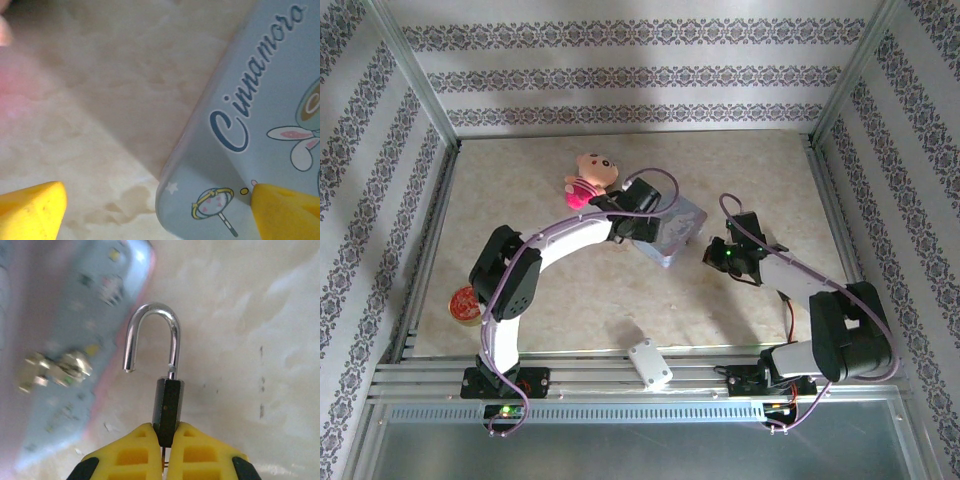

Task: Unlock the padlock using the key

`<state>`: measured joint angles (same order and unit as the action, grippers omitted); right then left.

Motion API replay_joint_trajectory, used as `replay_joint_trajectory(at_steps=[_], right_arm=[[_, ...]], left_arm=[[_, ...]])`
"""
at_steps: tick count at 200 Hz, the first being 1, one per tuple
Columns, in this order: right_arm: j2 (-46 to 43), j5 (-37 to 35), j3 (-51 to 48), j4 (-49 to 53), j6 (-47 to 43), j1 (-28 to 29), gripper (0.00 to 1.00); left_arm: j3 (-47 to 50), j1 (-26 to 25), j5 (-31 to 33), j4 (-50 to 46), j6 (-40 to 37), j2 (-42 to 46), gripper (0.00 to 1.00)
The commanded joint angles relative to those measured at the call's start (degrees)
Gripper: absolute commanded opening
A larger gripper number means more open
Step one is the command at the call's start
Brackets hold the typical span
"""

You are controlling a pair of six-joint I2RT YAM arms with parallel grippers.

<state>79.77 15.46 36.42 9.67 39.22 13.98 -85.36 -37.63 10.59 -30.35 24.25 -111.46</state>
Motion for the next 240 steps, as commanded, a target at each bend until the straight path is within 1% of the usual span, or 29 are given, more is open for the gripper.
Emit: replay_joint_trajectory(at_steps=[1, 20, 43, 72, 103, 121, 137, 150, 158, 168, 197, 220, 240], right_arm=[[1.99, 6.64, 0.64, 4.28, -0.73, -0.45, 0.01], [3.86, 8.21, 1.31, 5.93, -2.22, -0.46, 0.01], [5.86, 9.11, 2.95, 7.44, -4.21, -0.47, 0.03], [9.57, 11.67, 7.17, 9.13, -7.64, -0.78, 0.04], [15.37, 15.85, 12.15, 10.46, -12.01, -1.37, 0.05], [19.39, 16.28, 15.42, 12.89, -14.5, -2.27, 0.1], [22.08, 15.25, 17.48, 15.25, -15.85, -3.09, 0.14], [23.37, 13.6, 18.48, 16.43, -16.28, -3.5, 0.2], [23.5, 12.47, 18.74, 16.96, -16.38, -3.51, 0.24], [23.42, 11.11, 18.84, 17.41, -16.49, -3.57, 0.26], [21.03, 8.84, 18.17, 17.13, -15.45, -3.54, 0.32], [16.93, 5.78, 17.29, 17.93, -15.05, -3.52, 0.37], [11.39, 3.1, 16.51, 19.86, -15.74, -3.59, 0.4]], left_arm=[[1.54, 5.72, 4.04, -3.11, -4.97, 0.48, 0.93], [1.3, 8.08, 2.38, -2.13, -5.51, 2.1, 0.92], [1.14, 9.3, 2.29, -1.69, -4.8, 4.46, 0.93], [2.54, 10.57, 0.53, -0.53, -0.68, 7.28, 0.94], [4.63, 12.37, -0.39, -0.17, 4.34, 9.64, 0.91], [7.39, 13.55, -0.22, 0.63, 6.2, 12.57, 0.91], [10.62, 14.83, 0.04, 1.4, 7.25, 15.97, 0.94], [13.5, 16.09, 0.5, 1.81, 7.86, 19.09, 0.97], [15.47, 16.96, 0.74, 1.86, 8.09, 20.99, 0.98], [17.83, 18.04, 1.24, 1.81, 8.25, 23.42, 1.0], [24.01, 20.95, 3.83, 0.76, 8.71, 30.62, 0.99], [28.09, 23.47, 6.18, 0.06, 8.56, 36.34, 0.99], [32.21, 25.53, 9.24, 1.08, 6.58, 41.83, 0.99]])
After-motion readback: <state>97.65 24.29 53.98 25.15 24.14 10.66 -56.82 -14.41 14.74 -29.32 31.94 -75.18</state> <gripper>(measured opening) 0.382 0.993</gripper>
